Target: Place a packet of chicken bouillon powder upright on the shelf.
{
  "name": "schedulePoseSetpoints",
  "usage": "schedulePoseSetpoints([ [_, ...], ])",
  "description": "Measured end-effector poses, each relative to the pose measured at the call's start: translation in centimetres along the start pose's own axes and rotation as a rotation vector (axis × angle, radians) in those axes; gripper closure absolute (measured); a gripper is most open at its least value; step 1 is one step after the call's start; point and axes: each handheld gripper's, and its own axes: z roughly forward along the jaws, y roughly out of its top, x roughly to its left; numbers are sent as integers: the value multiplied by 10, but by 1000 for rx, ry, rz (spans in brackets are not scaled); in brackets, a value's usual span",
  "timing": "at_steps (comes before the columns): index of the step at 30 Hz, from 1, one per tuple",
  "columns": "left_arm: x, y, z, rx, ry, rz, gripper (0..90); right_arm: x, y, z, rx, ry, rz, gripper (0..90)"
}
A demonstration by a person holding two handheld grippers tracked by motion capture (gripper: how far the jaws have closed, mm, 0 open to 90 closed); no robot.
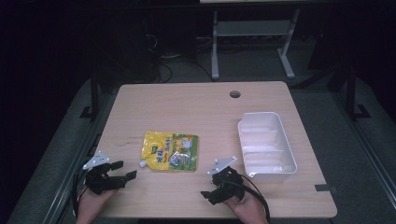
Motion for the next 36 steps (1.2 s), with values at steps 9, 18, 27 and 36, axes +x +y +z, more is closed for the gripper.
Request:
schedulePoseSetpoints([
  [9, 0, 1, 1, -1, 3, 13, 208, -5, 22, 3, -32, -28, -1, 262],
  [18, 3, 2, 2, -5, -16, -4, 207, -12, 52, 8, -51, -41, -15, 333],
  [27, 4, 6, 3, -10, -15, -1, 208, -23, 81, 21, -56, -37, -21, 479],
  [36, 6, 9, 6, -2, -18, -2, 211, -32, 87, 38, -42, -27, -13, 681],
])
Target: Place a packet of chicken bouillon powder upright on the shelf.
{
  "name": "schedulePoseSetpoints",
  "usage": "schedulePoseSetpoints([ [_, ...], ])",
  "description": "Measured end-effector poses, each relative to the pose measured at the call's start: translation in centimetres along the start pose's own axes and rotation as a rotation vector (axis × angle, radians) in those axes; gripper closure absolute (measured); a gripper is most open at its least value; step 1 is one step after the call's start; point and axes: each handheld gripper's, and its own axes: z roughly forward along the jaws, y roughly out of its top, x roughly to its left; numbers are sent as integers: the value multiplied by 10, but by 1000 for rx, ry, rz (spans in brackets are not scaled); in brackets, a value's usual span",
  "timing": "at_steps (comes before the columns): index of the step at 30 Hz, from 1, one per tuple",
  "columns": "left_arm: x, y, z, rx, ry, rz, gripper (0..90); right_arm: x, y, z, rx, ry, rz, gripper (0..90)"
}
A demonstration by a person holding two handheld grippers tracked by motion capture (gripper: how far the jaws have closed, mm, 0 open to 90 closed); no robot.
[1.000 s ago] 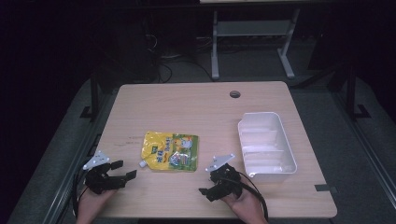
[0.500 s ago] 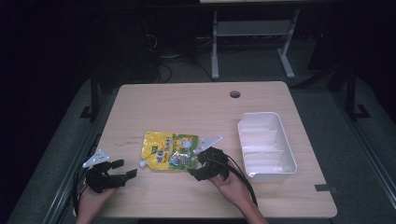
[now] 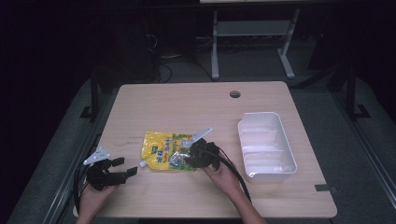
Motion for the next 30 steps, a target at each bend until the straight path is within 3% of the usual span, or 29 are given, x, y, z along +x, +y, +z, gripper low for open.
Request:
schedulePoseSetpoints([
  [6, 1, 2, 2, -1, -2, -1, 227, 0, 0, 7, 2, -13, -1, 741],
  [7, 1, 3, 2, -3, 0, -3, 231, 0, 0, 11, 10, 2, -2, 809],
  [11, 2, 5, 2, 2, 10, -4, 236, 0, -3, 21, 47, -9, -14, 819],
  [15, 2, 6, 4, -1, 4, -10, 237, -2, -5, 21, 36, 4, 20, 818],
  [30, 5, 26, 21, 37, -22, -31, 283, 1, -8, 24, 33, -13, 10, 824],
])
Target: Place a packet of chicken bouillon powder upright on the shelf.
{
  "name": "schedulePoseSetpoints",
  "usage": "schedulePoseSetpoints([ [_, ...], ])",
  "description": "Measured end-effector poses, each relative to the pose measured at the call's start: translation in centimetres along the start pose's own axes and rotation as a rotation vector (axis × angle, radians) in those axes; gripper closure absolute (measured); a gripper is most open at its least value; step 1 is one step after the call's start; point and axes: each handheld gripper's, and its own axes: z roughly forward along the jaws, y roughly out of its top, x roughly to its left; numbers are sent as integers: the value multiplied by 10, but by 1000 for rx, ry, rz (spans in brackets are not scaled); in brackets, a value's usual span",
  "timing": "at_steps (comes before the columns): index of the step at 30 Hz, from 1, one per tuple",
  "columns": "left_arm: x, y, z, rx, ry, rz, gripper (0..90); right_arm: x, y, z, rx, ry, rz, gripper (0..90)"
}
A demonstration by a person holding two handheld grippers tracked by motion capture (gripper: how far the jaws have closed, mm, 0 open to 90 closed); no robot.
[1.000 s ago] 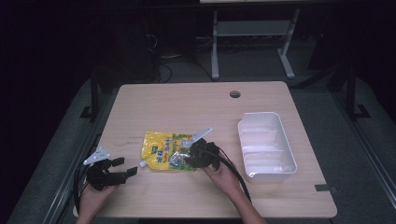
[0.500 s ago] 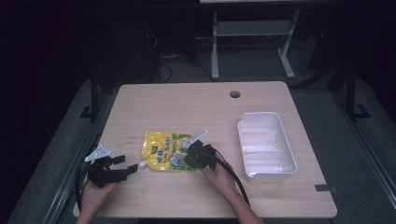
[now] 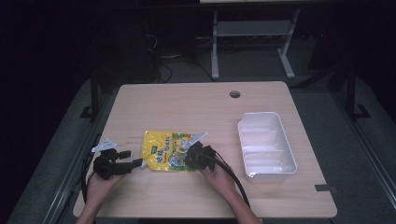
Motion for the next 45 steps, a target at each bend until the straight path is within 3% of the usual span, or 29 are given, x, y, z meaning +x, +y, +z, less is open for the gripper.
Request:
schedulePoseSetpoints([
  [3, 5, 6, 9, 28, 0, -29, 299, 0, 0, 0, 0, 2, 1, 824],
  [14, 16, 18, 27, 59, -11, -80, 344, -1, 0, 0, 3, 3, -2, 830],
  [19, 23, 21, 36, 60, -31, -129, 380, 0, -1, 0, 0, 0, -2, 830],
  [29, 29, 20, 45, 65, -57, -151, 470, 1, -2, 1, -4, -3, 1, 829],
  [37, 31, 19, 50, 68, -45, -158, 519, 1, -2, 1, -4, -7, -5, 828],
  [45, 37, 18, 49, 52, -50, -202, 529, 1, -2, 1, -7, -8, -8, 828],
])
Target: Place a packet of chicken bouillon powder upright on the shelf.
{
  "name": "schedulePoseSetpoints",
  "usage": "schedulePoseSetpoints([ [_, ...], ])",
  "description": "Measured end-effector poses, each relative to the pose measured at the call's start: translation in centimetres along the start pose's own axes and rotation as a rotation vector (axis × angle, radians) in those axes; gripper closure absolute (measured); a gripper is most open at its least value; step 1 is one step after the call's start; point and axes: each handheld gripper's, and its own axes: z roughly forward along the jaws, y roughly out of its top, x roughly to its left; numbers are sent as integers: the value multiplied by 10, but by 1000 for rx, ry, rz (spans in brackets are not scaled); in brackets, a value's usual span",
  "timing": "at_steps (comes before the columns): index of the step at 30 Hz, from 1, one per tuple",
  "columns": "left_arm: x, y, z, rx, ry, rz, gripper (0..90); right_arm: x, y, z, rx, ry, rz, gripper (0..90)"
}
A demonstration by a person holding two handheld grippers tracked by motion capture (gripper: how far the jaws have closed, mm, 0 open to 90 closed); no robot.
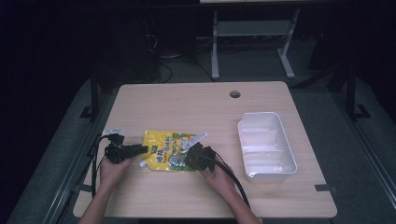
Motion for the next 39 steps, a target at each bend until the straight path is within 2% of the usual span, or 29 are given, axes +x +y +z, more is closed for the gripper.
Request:
schedulePoseSetpoints([
  [3, 0, 0, 2, 17, -3, 3, 529, 0, 0, 0, 0, 0, 5, 828],
  [5, 0, -1, 4, 22, -22, 0, 543, 1, 0, 0, -2, -6, 0, 828],
  [8, -2, -1, 5, 24, -19, 10, 551, 2, 0, 0, -2, -11, -3, 828],
  [9, -2, -1, 5, 22, -40, 7, 579, 2, 0, 0, -1, -12, -2, 828],
  [12, -2, -1, 4, 26, -50, 12, 597, 2, -1, 0, -3, -8, 3, 828],
  [13, -2, -1, 3, 25, -69, 4, 610, 2, -1, 1, -4, -10, 1, 827],
  [14, -2, -1, 3, 25, -69, 4, 613, 2, -1, 1, -4, -12, 1, 828],
  [15, -2, -1, 2, 17, -94, -13, 619, 3, -1, 1, -4, -15, -4, 828],
  [17, -4, -1, 1, -6, -129, -15, 661, 3, -1, 1, -3, -18, -6, 828],
  [18, -5, 0, 0, -22, -160, -14, 713, 3, -1, 1, -4, -18, -5, 828],
  [21, -12, 3, -1, -42, -180, 0, 795, 3, -1, 1, -7, -21, -6, 828],
  [23, -14, 4, 1, -23, -182, 8, 810, 3, -2, 1, -8, -22, -5, 828],
  [24, -19, 5, 8, 25, -150, 43, 825, 4, -2, 1, -10, -21, -5, 828],
  [25, -19, 5, 9, 33, -135, 53, 832, 3, -2, 1, -11, -19, -2, 828],
  [27, -17, 5, 10, 31, -154, 31, 853, 3, -2, 1, -13, -18, 0, 828],
  [30, -16, 5, 10, 32, -157, 26, 870, 3, -3, 1, -15, -16, 2, 828],
  [39, -18, 7, 8, 33, -158, 39, 892, 4, -5, 1, -28, -19, 1, 823],
])
